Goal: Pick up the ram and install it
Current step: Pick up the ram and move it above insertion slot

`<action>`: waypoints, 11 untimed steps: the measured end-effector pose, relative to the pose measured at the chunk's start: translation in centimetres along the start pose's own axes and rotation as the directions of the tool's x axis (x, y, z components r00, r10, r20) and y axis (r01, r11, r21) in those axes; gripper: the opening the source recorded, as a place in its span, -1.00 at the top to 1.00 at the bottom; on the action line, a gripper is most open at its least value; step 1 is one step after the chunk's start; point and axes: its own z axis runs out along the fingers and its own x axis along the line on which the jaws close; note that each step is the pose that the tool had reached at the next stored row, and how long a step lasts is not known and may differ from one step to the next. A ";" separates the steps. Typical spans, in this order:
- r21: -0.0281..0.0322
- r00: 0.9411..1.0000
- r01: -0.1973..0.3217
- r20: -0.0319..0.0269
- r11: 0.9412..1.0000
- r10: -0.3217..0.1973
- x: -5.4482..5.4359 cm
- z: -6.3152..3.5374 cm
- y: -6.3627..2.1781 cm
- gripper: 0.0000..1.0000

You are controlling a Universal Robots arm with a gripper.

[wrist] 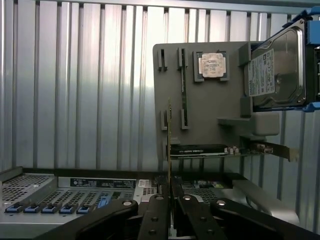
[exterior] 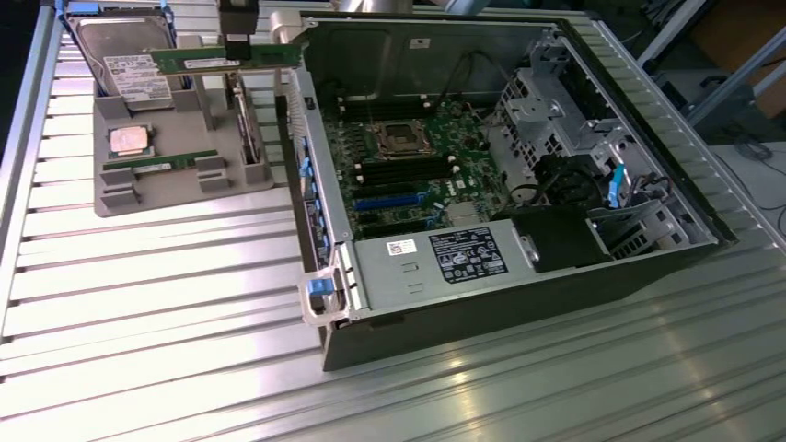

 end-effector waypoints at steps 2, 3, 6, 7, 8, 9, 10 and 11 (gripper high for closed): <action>0.000 1.000 0.000 0.000 1.000 0.000 0.0 -0.01 -0.21 0.74; 0.000 1.000 0.000 0.000 1.000 0.000 0.0 -0.02 -0.37 0.74; 0.000 1.000 0.000 0.000 1.000 0.000 0.0 -0.03 -0.66 0.74; 0.000 1.000 0.000 0.000 1.000 0.000 0.0 -0.03 -0.77 0.74; 0.000 1.000 0.000 0.000 1.000 0.000 0.0 -0.04 -0.84 0.74; 0.000 1.000 0.000 0.000 1.000 0.000 0.0 -0.04 -0.92 0.74; 0.000 1.000 0.000 0.000 1.000 0.000 0.0 -0.05 -1.04 0.74; 0.000 1.000 0.000 0.000 1.000 0.000 0.0 -0.05 -1.15 0.74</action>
